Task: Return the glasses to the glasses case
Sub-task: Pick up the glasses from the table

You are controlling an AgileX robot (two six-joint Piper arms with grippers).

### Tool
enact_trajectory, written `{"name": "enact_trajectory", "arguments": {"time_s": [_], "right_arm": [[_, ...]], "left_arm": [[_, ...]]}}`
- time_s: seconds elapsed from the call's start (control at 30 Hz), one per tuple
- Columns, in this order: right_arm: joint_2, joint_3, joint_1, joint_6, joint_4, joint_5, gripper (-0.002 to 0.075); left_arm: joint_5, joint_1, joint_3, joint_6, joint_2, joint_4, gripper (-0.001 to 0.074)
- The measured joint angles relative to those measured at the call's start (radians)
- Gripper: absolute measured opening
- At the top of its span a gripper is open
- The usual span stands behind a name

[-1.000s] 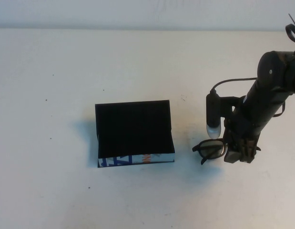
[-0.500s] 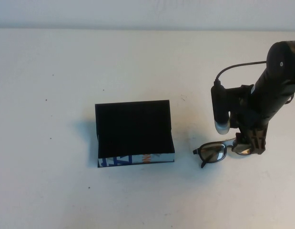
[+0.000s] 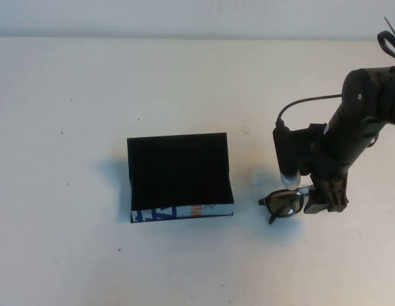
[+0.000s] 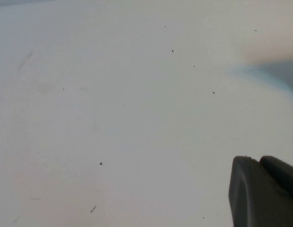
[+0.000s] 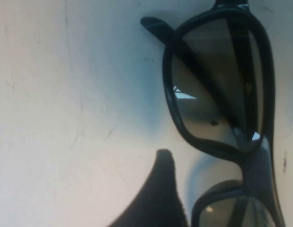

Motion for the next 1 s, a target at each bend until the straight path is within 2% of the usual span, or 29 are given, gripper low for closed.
{"name": "enact_trajectory", "arguments": {"time_s": [0.27, 0.67, 1.0], "right_arm": [[0.045, 0.0, 0.006, -0.014, 0.012, -0.007, 0.0575], [0.054, 0.0, 0.006, -0.017, 0.014, 0.016, 0.0399], [0.036, 0.0, 0.006, -0.017, 0.0, 0.055, 0.0357]], "left_arm": [[0.0, 0.0, 0.0, 0.0, 0.0, 0.0, -0.0001], [0.0, 0.0, 0.0, 0.0, 0.0, 0.0, -0.0001], [0.0, 0.0, 0.0, 0.0, 0.0, 0.0, -0.0001]]}}
